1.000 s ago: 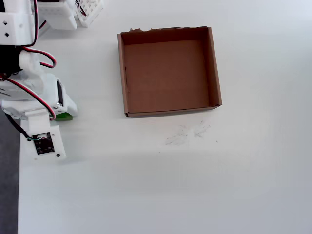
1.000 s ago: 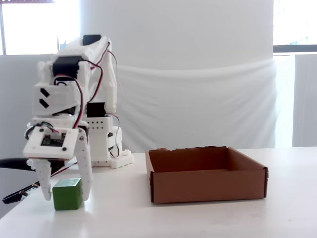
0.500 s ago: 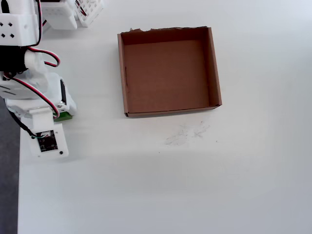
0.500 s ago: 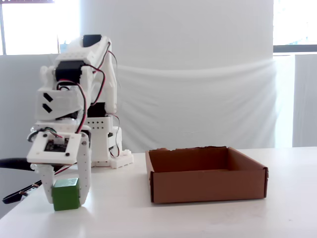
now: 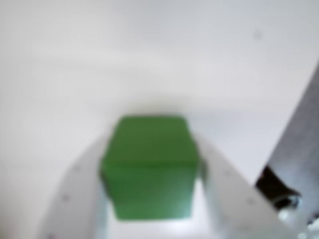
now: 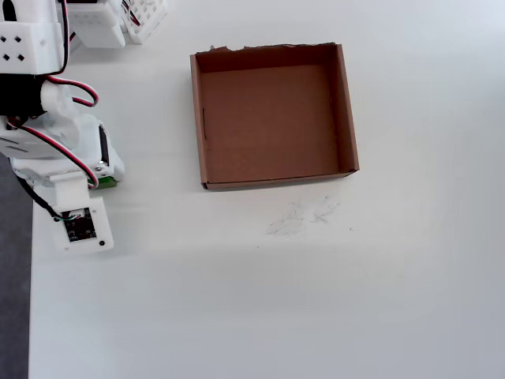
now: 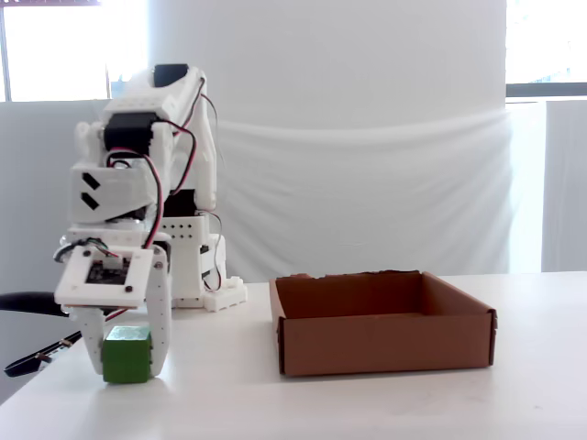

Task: Grasp a green cube and put it in a box.

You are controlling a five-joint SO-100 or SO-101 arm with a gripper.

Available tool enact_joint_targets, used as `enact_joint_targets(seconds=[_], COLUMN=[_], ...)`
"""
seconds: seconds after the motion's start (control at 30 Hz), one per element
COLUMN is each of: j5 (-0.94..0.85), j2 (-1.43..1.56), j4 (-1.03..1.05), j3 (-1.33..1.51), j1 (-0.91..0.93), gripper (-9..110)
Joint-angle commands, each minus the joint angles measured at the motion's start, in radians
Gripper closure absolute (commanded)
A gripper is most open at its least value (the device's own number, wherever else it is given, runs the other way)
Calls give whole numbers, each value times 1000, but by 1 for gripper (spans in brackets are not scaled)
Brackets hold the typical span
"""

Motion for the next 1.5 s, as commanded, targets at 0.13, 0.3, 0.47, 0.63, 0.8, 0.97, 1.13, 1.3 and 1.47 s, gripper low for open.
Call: enact_joint_targets(seconds=[0.13, 0.3, 0.47, 0.63, 0.8, 0.97, 1.13, 1.3, 1.47], j5=[40, 146, 316, 486, 649, 784, 893, 905, 905], j2=[34, 37, 29, 43, 91, 135, 153, 192, 227], j4=[153, 253, 316, 334, 307, 295, 298, 278, 206], j3=[-155, -265, -385, -459, -466, -442, -420, -302, -133], j1=[-35, -97, -196, -305, -426, -578, -733, -851, -945], gripper=[87, 87, 88, 87, 88, 87, 88, 87, 87])
